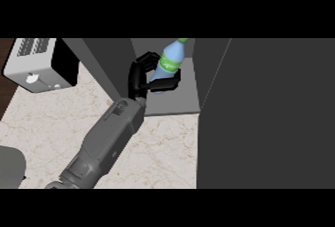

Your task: Pick up the bottled water, place it into the cabinet and close the cabinet

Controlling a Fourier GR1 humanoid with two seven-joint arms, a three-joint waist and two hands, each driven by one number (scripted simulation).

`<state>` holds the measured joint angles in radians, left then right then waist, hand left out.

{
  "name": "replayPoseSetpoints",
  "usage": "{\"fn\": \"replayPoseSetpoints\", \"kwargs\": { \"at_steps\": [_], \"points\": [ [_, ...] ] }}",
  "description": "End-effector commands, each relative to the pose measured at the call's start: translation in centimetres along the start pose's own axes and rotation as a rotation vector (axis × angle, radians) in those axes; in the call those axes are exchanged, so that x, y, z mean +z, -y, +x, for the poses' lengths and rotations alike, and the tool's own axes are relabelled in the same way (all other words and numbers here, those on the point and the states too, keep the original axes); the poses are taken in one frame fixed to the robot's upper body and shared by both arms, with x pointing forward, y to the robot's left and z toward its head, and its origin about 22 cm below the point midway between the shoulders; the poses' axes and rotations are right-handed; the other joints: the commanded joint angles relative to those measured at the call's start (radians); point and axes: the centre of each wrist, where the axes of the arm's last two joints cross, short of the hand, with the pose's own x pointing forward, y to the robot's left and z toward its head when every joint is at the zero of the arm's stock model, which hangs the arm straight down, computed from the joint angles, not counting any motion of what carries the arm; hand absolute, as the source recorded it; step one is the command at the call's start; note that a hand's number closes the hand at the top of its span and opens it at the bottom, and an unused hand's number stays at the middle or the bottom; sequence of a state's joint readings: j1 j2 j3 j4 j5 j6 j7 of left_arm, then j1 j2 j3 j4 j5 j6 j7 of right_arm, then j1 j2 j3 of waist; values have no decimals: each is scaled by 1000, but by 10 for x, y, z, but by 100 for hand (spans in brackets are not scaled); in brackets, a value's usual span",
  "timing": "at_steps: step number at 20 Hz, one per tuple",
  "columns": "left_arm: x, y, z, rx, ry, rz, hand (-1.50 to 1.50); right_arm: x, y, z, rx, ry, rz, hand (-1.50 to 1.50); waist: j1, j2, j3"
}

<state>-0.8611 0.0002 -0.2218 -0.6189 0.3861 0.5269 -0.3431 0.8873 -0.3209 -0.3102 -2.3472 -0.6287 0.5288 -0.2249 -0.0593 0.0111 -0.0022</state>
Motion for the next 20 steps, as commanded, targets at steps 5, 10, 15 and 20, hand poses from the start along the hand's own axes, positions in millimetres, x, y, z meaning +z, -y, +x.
{"fn": "replayPoseSetpoints", "kwargs": {
  "at_steps": [5,10,15,20],
  "points": [
    [-24,5,10,-104,57,44,150,-5,-9,16,-77,95,14,-150,-7,7,1],
    [-28,0,2,-190,58,63,-150,-6,-13,12,-77,89,35,-150,-22,14,0],
    [-37,7,16,-207,47,65,-150,-13,-13,13,-59,101,52,-150,-18,16,0],
    [-37,-1,10,-205,63,51,-150,-16,-13,18,-75,105,62,-150,-20,21,-1]
  ]
}}
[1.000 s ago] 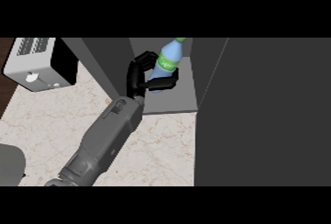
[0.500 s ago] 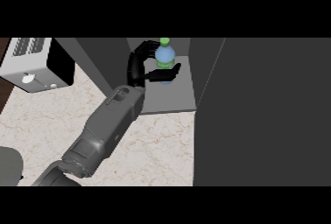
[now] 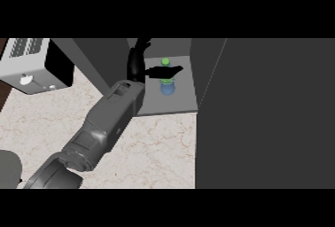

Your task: Pick up the bottled water, place it into the cabinet and close the cabinet

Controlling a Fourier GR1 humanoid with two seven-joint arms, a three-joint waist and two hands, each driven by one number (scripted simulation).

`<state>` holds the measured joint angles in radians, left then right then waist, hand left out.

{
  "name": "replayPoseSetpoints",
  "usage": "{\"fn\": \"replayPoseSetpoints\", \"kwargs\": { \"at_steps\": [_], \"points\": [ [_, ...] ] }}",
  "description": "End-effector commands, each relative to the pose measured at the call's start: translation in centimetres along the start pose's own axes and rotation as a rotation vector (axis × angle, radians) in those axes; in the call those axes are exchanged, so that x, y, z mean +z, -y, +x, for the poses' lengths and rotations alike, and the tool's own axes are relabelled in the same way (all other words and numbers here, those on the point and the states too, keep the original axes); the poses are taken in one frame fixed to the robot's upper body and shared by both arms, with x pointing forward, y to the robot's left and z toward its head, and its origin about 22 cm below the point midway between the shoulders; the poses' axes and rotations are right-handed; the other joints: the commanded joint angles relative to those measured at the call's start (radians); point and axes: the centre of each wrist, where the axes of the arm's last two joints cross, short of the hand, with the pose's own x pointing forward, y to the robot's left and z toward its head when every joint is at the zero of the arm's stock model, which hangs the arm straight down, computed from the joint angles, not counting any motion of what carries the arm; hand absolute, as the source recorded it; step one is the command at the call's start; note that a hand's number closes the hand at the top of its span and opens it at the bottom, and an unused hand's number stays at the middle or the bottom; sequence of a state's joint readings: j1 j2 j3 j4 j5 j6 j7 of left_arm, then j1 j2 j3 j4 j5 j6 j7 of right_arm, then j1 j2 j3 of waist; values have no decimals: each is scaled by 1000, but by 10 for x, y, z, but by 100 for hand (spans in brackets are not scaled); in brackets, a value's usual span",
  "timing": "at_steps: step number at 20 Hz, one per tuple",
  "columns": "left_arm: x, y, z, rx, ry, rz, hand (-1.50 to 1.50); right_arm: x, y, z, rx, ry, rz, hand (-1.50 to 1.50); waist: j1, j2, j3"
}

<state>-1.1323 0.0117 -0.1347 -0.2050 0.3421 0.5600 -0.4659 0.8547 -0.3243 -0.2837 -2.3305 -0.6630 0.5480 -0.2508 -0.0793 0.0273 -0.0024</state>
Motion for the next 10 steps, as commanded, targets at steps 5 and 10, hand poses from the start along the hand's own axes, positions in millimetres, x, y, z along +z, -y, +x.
{"fn": "replayPoseSetpoints", "kwargs": {
  "at_steps": [5,10],
  "points": [
    [-5,7,16,109,106,-51,-150,-10,-14,20,-1,48,32,-150,6,-5,0],
    [-4,8,17,169,178,-88,-150,-12,-20,24,15,35,23,-150,-1,-10,0]
  ]
}}
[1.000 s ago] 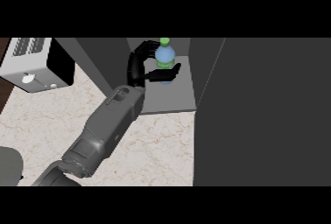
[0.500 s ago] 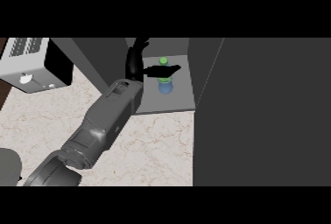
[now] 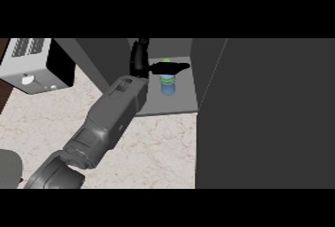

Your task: Pick up the bottled water, place it into the cabinet and close the cabinet

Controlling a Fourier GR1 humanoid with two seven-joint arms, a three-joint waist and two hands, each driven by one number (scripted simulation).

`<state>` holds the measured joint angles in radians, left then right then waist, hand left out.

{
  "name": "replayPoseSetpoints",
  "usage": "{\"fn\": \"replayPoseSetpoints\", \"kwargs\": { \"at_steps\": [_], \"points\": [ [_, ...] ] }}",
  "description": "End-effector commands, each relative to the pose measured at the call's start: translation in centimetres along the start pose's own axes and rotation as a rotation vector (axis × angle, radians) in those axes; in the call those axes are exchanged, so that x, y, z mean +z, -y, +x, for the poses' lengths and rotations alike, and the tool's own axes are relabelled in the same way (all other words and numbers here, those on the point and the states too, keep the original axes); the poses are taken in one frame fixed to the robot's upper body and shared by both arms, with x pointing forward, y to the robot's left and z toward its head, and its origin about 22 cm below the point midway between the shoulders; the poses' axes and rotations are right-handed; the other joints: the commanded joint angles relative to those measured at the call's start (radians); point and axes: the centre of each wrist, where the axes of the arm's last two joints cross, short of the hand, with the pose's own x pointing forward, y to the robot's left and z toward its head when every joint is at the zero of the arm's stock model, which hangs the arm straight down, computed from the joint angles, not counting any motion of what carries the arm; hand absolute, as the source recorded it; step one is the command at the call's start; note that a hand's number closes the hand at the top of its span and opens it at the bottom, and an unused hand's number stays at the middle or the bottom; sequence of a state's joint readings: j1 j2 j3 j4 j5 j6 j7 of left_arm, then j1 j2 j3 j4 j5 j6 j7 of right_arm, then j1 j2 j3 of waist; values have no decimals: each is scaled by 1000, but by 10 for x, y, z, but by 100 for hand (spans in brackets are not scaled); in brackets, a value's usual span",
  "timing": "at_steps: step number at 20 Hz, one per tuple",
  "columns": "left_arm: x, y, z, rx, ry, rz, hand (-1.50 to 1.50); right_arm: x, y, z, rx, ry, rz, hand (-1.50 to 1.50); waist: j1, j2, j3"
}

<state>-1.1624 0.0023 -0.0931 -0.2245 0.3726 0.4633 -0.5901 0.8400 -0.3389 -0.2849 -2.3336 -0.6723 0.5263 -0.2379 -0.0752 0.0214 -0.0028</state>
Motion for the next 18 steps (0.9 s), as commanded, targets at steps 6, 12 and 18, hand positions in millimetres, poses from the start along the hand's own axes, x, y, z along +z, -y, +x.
{"fn": "replayPoseSetpoints", "kwargs": {
  "at_steps": [6,12,18],
  "points": [
    [-4,5,10,106,75,-9,-150,-19,-31,33,10,47,58,-150,2,-7,0],
    [21,6,-5,172,72,-34,-150,-14,-18,32,42,26,5,-150,28,-28,1],
    [63,10,-23,244,26,-101,-150,-13,-14,29,53,19,-18,-150,52,-31,2]
  ]
}}
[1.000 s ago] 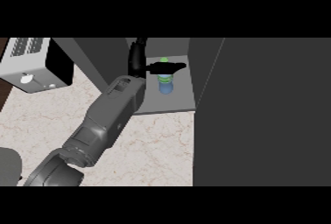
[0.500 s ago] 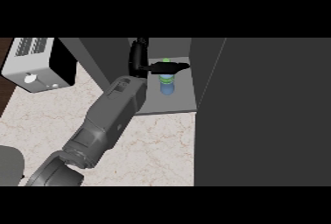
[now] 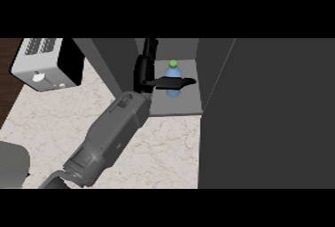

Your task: Pick up the bottled water, place it into the cabinet and close the cabinet

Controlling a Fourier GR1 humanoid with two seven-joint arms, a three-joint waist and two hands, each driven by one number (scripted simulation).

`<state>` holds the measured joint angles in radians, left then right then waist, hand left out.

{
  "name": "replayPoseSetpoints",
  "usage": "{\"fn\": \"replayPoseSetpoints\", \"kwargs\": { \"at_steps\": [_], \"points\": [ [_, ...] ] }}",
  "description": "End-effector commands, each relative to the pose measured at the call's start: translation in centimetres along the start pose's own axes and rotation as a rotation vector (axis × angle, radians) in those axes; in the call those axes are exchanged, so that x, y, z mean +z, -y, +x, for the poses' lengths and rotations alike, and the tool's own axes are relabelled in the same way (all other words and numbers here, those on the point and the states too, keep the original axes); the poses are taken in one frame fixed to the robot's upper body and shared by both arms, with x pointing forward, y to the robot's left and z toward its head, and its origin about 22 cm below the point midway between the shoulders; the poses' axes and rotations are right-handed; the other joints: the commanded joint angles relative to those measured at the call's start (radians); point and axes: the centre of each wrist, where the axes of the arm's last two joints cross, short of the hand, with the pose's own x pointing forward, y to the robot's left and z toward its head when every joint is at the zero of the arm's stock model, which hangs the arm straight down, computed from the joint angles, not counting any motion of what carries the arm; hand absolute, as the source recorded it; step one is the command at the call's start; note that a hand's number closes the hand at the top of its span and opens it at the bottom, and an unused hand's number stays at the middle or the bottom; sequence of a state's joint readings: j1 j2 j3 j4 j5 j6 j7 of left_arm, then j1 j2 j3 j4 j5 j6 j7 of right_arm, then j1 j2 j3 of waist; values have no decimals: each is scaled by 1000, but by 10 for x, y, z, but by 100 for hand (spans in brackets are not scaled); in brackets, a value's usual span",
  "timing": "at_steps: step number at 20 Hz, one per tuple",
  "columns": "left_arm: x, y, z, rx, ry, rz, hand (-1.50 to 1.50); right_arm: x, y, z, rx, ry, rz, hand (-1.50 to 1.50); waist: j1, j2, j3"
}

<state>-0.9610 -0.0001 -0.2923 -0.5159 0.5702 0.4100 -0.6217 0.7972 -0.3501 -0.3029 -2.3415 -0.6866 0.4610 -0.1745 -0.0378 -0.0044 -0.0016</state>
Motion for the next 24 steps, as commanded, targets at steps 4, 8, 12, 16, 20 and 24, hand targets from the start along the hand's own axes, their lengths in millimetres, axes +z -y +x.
{"fn": "replayPoseSetpoints", "kwargs": {
  "at_steps": [4,8,12,16,20,24],
  "points": [
    [57,21,-2,103,-27,-55,-150,-3,-22,30,27,43,41,-150,18,-8,0],
    [95,22,-5,150,-51,-76,-150,-5,-31,34,26,36,10,-150,41,-6,0],
    [119,5,7,185,-31,-56,-150,-4,-32,37,47,47,10,-150,49,-8,0],
    [161,8,6,233,-71,-88,-150,-2,-25,30,67,40,23,-150,37,-4,1],
    [204,2,24,252,-84,-176,150,-5,-29,35,50,-10,74,150,48,-5,0],
    [210,-32,32,242,-77,-172,150,-13,-36,40,38,-27,203,150,45,-2,-1]
  ]
}}
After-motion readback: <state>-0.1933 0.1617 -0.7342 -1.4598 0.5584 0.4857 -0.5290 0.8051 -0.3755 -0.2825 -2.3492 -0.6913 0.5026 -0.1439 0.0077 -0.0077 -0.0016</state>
